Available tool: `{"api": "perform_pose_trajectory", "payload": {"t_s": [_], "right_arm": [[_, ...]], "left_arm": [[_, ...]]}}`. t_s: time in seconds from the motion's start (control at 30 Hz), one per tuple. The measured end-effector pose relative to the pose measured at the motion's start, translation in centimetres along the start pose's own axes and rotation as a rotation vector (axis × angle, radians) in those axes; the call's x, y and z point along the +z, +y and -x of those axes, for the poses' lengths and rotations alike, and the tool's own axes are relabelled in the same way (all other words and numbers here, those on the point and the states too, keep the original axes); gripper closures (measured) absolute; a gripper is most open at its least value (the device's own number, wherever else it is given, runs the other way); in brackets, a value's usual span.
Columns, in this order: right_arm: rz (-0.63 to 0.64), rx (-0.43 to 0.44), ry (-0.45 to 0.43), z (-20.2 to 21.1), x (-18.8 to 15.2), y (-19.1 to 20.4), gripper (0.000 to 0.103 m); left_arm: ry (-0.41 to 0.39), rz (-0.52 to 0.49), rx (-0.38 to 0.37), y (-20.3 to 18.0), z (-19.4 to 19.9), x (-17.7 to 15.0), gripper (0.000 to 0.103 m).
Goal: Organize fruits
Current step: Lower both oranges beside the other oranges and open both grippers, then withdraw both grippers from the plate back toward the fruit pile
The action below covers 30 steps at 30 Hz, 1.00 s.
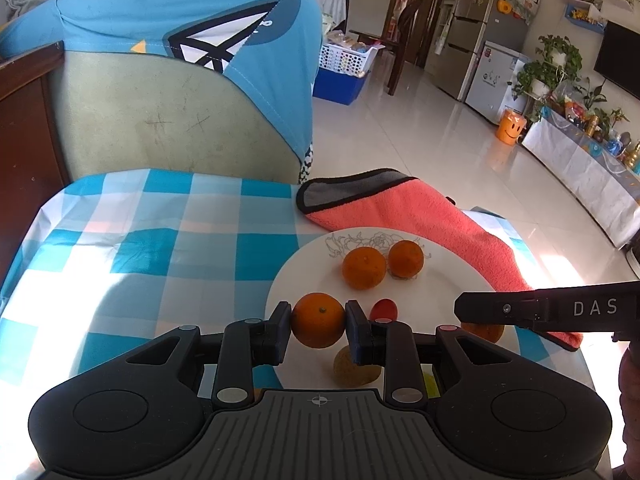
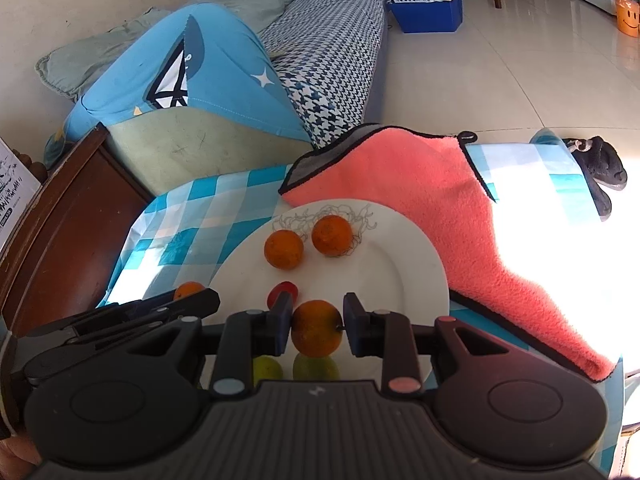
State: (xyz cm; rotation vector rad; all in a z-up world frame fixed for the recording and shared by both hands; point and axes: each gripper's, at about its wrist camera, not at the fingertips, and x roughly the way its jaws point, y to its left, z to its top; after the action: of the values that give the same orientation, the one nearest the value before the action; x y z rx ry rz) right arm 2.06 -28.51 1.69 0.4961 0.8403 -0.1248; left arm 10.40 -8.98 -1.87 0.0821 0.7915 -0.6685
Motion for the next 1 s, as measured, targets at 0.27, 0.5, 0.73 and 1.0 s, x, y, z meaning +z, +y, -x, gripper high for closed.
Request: {"api": "perform_pose_trajectory", "payload": {"t_s": [0.27, 0.5, 0.73, 1.0], "right_arm": [[-0.020, -0.012, 0.011, -0.7, 0.0, -0.1, 0.072], [-0.005, 0.007, -0.024, 0.1, 0.2, 0.2, 0.062], [0.040, 0.019, -0.037, 0.8, 0.2, 1.0, 0.059], [0.091, 0.034, -0.062, 2.6, -0.9, 2.1, 0.056]], "left_arm": [[-0.020, -0.002, -0.011, -0.5, 0.3, 0.2, 0.075], [-0.071, -0.003, 0.016, -0.7, 2.3, 1.1, 0.045], [-0.079, 0.023, 0.063, 0.6, 5.4, 1.0, 0.035], [-0.033, 0.073, 0.153, 2.6, 7.7, -0.6, 0.032]]}}
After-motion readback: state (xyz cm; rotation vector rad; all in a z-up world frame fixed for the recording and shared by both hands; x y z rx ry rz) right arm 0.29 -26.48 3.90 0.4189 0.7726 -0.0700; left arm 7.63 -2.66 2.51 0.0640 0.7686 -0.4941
